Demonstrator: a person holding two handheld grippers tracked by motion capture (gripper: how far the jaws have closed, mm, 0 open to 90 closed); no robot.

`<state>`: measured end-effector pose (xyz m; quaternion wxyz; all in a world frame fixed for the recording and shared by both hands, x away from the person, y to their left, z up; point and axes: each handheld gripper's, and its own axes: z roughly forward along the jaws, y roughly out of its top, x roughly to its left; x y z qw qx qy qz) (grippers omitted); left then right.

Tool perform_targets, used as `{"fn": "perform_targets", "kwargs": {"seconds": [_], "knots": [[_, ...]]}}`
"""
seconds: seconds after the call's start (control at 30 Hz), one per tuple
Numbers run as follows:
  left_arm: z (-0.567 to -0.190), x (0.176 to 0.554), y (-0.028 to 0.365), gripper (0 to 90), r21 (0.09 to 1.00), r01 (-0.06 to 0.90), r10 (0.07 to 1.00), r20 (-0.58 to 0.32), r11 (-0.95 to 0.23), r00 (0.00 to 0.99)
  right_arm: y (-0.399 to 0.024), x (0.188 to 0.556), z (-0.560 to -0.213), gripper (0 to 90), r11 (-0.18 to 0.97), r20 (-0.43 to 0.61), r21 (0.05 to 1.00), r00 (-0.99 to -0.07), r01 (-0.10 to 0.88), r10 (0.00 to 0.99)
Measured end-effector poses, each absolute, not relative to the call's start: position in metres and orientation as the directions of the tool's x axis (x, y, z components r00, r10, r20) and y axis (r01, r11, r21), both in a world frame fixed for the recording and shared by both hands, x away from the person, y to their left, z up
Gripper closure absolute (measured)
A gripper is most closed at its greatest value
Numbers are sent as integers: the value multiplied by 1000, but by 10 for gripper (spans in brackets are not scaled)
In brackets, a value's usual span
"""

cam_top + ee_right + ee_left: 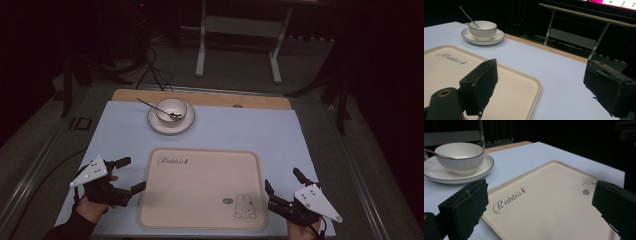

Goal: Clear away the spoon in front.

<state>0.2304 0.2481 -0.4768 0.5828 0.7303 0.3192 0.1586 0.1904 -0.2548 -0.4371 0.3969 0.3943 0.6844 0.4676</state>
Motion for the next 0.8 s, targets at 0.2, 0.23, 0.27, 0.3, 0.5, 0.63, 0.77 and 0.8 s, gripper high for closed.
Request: {"fn": "perform_targets", "kwargs": {"seconds": [0.2,0.23,0.27,0.3,0.5,0.63,0.77,0.8], "knots": [[-472,228,249,9,961,268,633,-162,-74,757,-254,190,-437,120,258,-179,952,-378,168,908],[-468,227,246,10,958,271,625,-155,-94,765,-254,190,-437,120,258,-180,952,-378,167,908],[-468,227,246,9,958,271,625,-155,-94,765,-254,190,-437,120,258,-180,952,-380,166,908],[-466,226,245,10,957,270,621,-145,-111,771,-254,190,-437,121,258,-179,952,-380,166,907],[-456,222,237,9,955,246,576,-109,-165,810,-254,191,-437,121,261,-181,951,-384,167,906],[-447,219,230,9,950,236,562,-85,-203,823,-253,190,-437,120,258,-179,952,-385,163,905],[-439,220,225,9,941,237,549,-69,-241,833,-253,190,-437,120,258,-179,952,-383,165,906],[-438,221,225,9,940,239,549,-70,-242,833,-253,190,-437,120,258,-179,952,-383,166,906]]}}
